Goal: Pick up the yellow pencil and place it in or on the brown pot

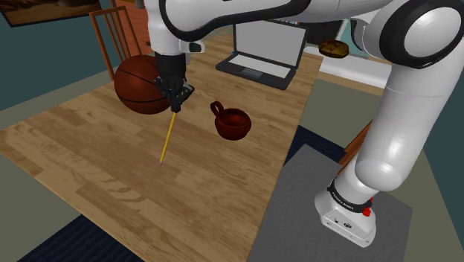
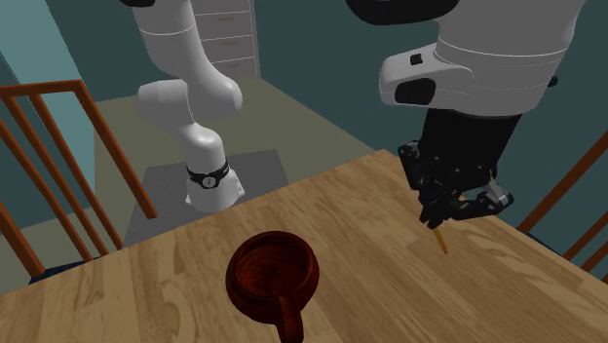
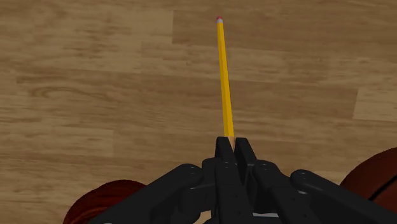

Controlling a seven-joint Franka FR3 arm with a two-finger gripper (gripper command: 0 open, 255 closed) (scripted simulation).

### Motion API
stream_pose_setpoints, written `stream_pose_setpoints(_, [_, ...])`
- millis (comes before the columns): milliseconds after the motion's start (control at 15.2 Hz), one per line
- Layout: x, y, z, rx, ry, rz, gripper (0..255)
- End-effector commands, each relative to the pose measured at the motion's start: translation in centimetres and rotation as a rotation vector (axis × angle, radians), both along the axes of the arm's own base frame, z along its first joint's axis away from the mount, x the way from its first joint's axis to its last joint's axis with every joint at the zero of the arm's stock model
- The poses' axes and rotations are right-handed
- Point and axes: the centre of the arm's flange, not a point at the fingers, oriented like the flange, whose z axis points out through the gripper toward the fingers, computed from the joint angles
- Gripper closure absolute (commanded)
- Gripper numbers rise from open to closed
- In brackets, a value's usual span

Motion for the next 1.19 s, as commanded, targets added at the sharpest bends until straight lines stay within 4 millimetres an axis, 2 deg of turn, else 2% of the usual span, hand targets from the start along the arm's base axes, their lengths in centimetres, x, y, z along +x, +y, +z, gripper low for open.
stream_pose_setpoints(0, [0.0, -2.2, 0.1, 0.0, 0.0, 0.001, 255])
stream_pose_setpoints(1122, [-1.4, -24.6, 0.9, 0.0, 0.0, 0.001, 255])
